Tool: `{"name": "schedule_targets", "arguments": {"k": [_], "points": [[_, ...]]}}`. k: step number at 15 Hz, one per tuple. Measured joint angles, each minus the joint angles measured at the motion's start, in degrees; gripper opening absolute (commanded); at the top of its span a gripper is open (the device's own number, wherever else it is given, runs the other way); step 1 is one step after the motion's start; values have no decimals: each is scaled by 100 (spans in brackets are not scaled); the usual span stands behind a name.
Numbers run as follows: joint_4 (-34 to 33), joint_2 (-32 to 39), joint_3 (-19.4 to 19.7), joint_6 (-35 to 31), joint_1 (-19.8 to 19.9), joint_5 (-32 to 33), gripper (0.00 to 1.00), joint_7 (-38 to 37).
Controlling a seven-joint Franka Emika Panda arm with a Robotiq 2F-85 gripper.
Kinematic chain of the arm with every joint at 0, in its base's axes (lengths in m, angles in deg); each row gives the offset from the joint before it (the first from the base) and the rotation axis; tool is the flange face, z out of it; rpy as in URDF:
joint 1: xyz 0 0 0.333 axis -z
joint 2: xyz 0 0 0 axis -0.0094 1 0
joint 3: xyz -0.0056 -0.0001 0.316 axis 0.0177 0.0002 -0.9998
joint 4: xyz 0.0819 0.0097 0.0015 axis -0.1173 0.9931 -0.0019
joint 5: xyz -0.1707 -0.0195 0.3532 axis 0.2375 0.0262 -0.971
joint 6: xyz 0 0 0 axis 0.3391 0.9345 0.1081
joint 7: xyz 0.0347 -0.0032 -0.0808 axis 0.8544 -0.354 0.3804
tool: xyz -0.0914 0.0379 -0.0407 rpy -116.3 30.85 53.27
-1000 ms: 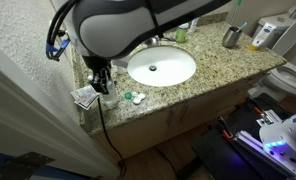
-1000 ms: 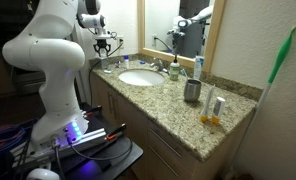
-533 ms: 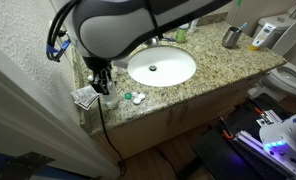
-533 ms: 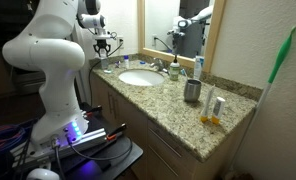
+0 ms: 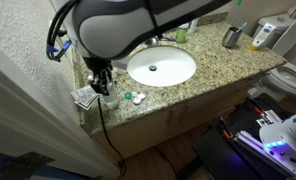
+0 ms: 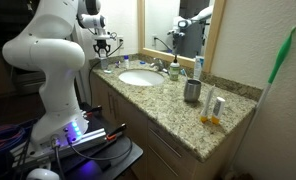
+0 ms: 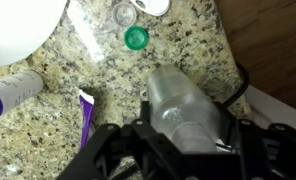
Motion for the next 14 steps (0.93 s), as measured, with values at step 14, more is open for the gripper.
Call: {"name": "schedule_targets", "arguments": {"k": [14], "points": [[16, 5, 114, -334, -51, 321, 62, -285]]}}
